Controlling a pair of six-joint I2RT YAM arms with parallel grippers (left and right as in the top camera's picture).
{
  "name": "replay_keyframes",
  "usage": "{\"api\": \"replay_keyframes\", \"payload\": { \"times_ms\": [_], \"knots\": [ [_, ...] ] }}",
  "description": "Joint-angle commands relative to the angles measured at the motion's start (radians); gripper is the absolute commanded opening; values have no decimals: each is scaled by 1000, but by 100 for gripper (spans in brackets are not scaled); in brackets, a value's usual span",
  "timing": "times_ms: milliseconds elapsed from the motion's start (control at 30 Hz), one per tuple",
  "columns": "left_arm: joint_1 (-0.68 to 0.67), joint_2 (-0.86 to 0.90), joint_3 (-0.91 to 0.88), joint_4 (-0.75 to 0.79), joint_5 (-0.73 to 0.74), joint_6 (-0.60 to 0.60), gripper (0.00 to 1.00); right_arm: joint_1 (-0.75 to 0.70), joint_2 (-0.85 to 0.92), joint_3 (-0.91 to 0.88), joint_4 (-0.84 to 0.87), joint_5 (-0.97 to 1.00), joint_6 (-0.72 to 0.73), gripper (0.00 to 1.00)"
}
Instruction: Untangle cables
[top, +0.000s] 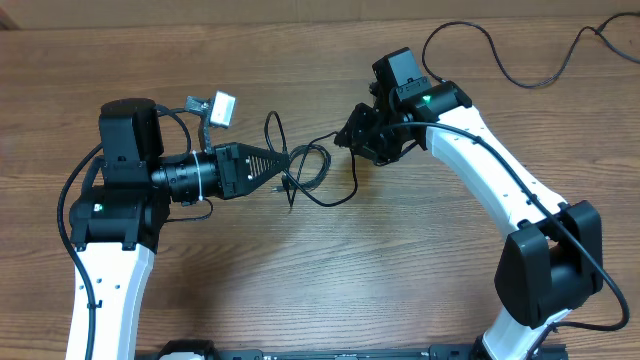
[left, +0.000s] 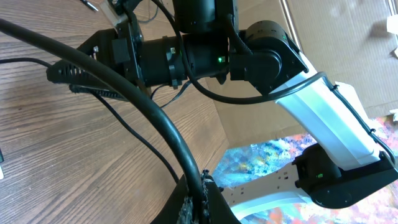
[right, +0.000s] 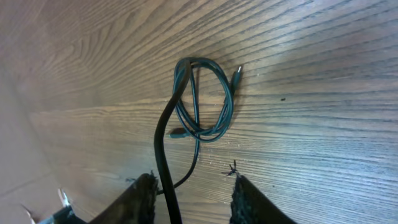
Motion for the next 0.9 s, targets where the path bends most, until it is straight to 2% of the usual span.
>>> {"api": "replay_keyframes", "payload": {
  "times_ms": [0, 67, 133, 167, 400, 533, 700, 867],
  "knots": [
    [-2, -9, 10, 2, -5, 38, 4, -1, -5, -4, 3, -19, 2, 34],
    [-2, -9, 10, 0, -5, 38, 4, -1, -5, -4, 2, -20, 2, 23],
    [-2, -9, 10, 0, -5, 38, 4, -1, -5, -4, 2, -27, 2, 8],
    [-2, -9, 10, 0, -5, 38, 4, -1, -5, -4, 0, -27, 3, 4],
    [-2, -9, 10, -17, -15, 38, 4, -21, -8, 7, 7, -30, 25, 4],
    [-2, -9, 10, -75, -146, 37, 4, -59, -39, 61, -3, -34, 23, 4],
    [-2, -9, 10, -159, -293, 37, 5, -104, -137, 158, -6, -34, -68, 4],
    [-2, -9, 10, -166, -319, 37, 7, -119, -257, 246, 5, -34, -154, 4]
  ]
}}
